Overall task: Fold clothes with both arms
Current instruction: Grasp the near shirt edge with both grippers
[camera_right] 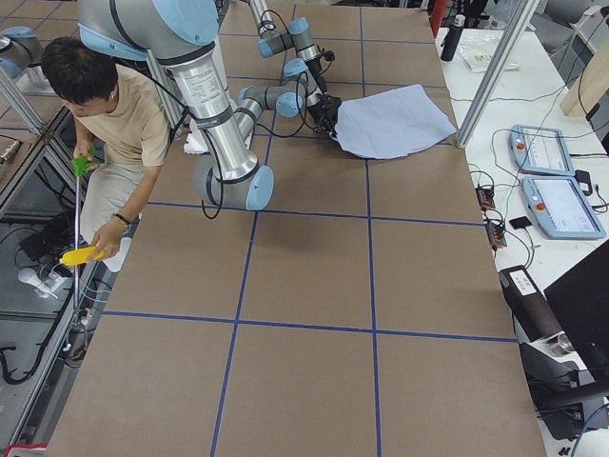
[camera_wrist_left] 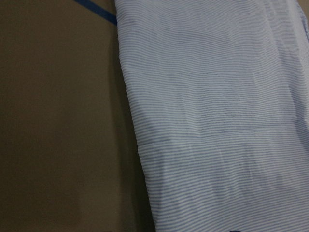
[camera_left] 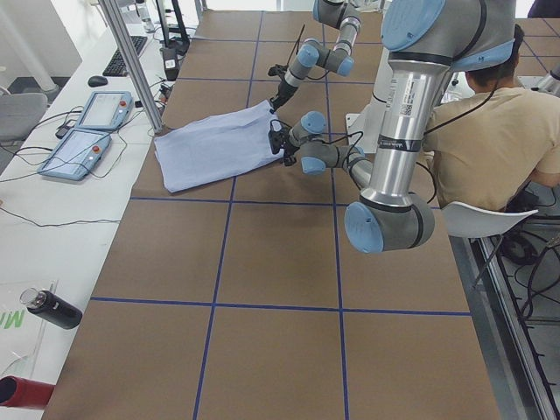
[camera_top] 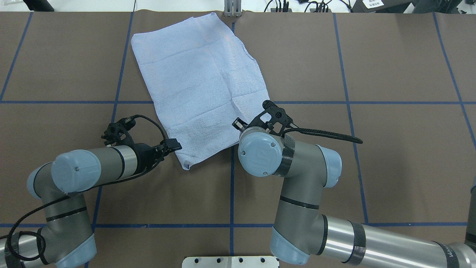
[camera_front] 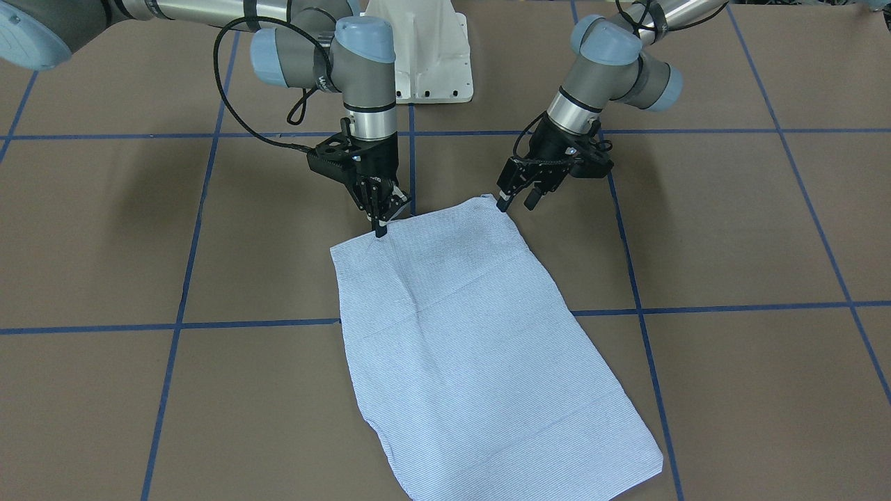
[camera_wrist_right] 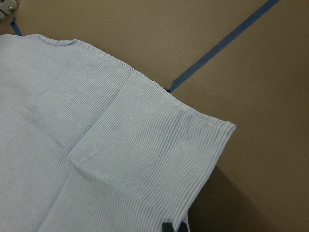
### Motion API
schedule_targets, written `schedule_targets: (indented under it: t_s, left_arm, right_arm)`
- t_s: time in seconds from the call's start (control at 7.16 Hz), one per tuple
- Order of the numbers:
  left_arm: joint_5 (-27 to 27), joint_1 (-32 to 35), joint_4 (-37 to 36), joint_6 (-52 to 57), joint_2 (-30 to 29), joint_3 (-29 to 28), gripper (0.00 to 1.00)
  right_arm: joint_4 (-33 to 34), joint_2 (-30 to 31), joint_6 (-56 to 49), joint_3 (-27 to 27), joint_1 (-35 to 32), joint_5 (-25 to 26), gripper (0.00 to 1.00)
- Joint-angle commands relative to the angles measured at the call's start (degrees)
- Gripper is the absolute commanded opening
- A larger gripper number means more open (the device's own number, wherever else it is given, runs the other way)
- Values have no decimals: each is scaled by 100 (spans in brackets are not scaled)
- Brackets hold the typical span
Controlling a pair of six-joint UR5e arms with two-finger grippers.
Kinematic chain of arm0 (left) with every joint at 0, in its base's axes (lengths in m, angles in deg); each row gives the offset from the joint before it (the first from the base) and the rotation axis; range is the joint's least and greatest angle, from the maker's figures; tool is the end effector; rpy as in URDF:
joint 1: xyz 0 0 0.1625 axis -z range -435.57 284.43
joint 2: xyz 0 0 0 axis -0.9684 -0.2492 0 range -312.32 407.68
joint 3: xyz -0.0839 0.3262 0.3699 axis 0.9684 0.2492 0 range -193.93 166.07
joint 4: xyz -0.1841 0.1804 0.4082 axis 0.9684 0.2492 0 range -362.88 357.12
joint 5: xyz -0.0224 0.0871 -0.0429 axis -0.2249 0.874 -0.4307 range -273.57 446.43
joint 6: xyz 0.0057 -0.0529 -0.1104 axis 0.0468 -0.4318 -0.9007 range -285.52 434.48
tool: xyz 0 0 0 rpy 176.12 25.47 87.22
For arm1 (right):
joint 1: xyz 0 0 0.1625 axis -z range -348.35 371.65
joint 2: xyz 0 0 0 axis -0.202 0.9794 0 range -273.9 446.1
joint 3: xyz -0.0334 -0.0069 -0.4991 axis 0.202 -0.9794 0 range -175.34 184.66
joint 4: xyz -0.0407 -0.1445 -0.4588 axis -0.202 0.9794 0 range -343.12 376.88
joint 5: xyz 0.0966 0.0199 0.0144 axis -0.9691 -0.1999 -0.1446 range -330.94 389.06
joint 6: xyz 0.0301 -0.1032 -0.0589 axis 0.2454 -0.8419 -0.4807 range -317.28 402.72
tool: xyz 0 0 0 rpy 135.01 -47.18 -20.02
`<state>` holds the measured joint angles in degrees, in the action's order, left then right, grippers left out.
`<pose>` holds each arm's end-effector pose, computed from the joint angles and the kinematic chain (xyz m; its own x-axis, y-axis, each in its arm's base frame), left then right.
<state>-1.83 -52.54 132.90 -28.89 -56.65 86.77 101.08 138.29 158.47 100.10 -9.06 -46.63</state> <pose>0.5839 -0.3971 0.3970 0.1979 -0.3352 -0.9212 0.4761 0.8543 -0.2086 -0.6900 -0.4359 0.2424 0.3275 0.5739 0.7506 -0.7323 0.6562 -0.1822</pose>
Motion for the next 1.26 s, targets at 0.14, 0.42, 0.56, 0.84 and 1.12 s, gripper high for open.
schedule_targets:
  t_s: [0.14, 0.42, 0.56, 0.84, 1.12]
  left_arm:
    - [90, -202, -166, -351, -254, -15, 63]
    - [107, -325, -157, -413, -307, -94, 51]
    - [107, -325, -166, -413, -290, -94, 50]
    - [151, -325, -157, -413, -307, -85, 21]
    - [151, -325, -157, -413, -316, -15, 0]
  right_arm:
    - [0, 2, 0, 1, 6, 20, 0]
    - [0, 10, -9, 53, 6, 29, 0]
    - [0, 10, 0, 62, 6, 29, 0]
    - [-9, 185, -9, 237, 41, 29, 0]
    - [-9, 467, -9, 518, 181, 29, 0]
